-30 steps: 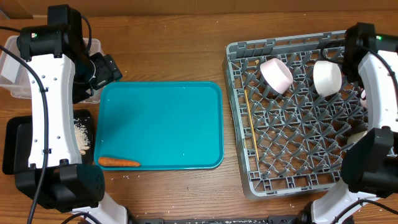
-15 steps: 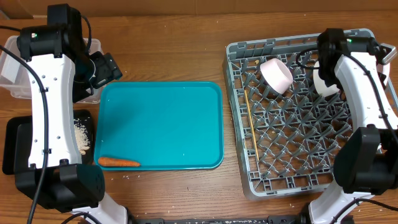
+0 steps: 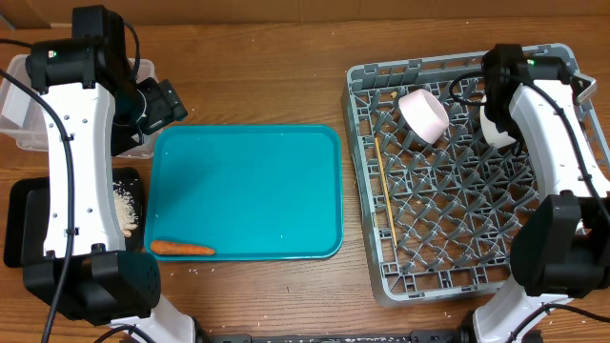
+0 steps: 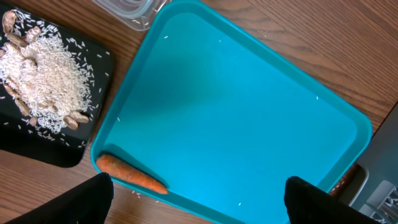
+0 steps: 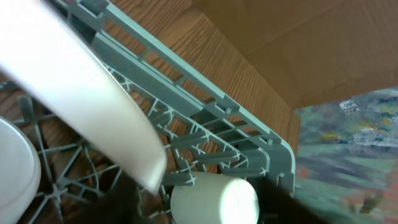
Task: Sort waste into correct bins and load items into the dishwasher
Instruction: 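Withdraw the right gripper up from the rack, then lower the left gripper onto the orange carrot and grasp it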
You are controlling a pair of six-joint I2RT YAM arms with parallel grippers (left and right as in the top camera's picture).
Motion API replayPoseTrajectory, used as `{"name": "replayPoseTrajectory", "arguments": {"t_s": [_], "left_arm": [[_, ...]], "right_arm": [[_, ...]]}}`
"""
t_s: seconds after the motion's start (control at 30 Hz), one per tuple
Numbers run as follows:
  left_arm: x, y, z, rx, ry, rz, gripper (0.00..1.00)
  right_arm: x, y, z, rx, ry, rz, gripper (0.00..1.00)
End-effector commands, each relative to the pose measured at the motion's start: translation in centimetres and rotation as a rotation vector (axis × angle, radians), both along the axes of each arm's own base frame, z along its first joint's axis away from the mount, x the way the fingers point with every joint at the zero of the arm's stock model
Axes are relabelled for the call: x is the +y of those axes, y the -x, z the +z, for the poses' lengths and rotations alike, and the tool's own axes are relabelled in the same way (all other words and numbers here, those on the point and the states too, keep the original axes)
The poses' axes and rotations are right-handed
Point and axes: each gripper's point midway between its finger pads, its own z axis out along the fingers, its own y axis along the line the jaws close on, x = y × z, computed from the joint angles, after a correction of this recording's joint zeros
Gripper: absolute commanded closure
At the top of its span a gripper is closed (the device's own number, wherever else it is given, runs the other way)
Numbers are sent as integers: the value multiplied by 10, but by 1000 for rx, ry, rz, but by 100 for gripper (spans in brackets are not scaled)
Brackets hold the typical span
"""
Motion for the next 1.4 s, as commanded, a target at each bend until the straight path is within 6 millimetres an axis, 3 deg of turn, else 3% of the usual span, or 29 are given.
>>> {"name": "replayPoseTrajectory", "arguments": {"t_s": [0.0, 0.23, 0.37, 0.43, 0.47, 0.53, 0.63, 0.73, 1.13, 1.37], "left_arm": [[3, -1, 9, -28, -17, -7, 10], [3, -1, 9, -28, -17, -7, 10], [3, -1, 9, -29, -17, -7, 8], [3, -1, 9, -29, -17, -7, 6], [3, -1, 9, -28, -16, -8, 4], [2, -1, 8, -26, -16, -8, 3], [-6, 2, 6, -8, -2, -26, 3], [-20, 8, 1, 24, 16, -56, 3], [-74, 66, -42, 318, 20, 35, 2], [-62, 107, -51, 347, -155, 128, 0]], "right_arm": [[2, 2, 1, 3, -12, 3, 5], [7, -5, 24, -86, -44, 9, 2], [25, -26, 38, -133, -200, 141, 0], [43, -42, 41, -138, -327, 273, 0], [72, -57, 43, -150, -489, 429, 0], [108, -66, 43, -150, -668, 602, 0], [169, -69, 45, -157, -952, 851, 0], [192, -65, 47, -158, -1055, 930, 0], [175, -48, 37, -58, -984, 853, 0], [161, -46, 36, -67, -973, 798, 0]]}}
